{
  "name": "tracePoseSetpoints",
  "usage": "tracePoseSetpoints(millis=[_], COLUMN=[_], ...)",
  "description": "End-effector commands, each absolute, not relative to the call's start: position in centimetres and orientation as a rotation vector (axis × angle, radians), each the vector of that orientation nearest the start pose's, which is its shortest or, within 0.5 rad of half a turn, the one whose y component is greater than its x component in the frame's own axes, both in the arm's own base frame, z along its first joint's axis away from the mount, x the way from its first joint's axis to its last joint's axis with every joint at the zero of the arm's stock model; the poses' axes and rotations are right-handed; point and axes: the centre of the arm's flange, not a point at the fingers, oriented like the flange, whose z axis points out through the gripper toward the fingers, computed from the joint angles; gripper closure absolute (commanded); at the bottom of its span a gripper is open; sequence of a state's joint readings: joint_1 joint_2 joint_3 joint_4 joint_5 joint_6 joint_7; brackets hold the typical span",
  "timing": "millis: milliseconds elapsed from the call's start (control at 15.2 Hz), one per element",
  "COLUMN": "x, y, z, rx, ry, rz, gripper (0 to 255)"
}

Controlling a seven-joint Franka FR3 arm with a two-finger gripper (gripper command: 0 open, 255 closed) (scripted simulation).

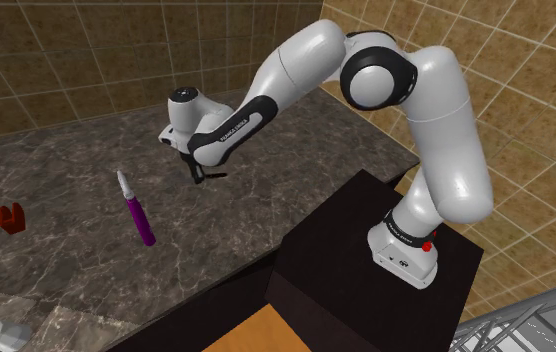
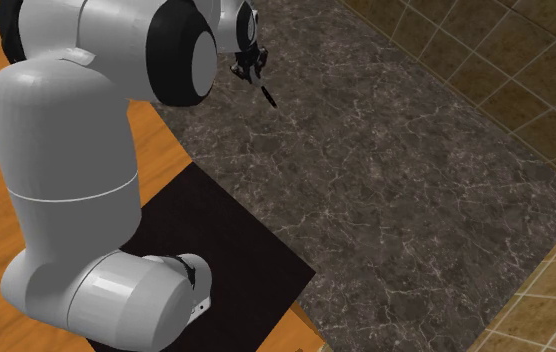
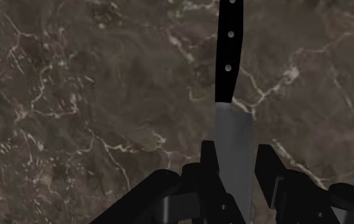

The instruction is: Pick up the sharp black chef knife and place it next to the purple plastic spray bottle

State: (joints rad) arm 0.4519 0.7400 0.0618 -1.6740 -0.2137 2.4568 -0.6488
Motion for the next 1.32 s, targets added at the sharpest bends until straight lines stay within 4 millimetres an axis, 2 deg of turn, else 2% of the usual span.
tracePoseSetpoints(millis=[0,264,726,792,1122,1254], x=[59.6,59.6,59.6,59.6,59.6,59.4], y=[33.3,33.3,33.3,33.3,33.3,33.4], z=[16.5,14.6,14.6,14.6,14.6,17.2], rx=[-2.573,-2.573,-2.573,-2.573,-2.573,-2.573], ry=[-1.972,-1.972,-1.972,-1.972,-1.972,-1.972], rz=[-0.064,-0.064,-0.064,-0.064,-0.064,-0.064], gripper=[255,255,255,0,0,0])
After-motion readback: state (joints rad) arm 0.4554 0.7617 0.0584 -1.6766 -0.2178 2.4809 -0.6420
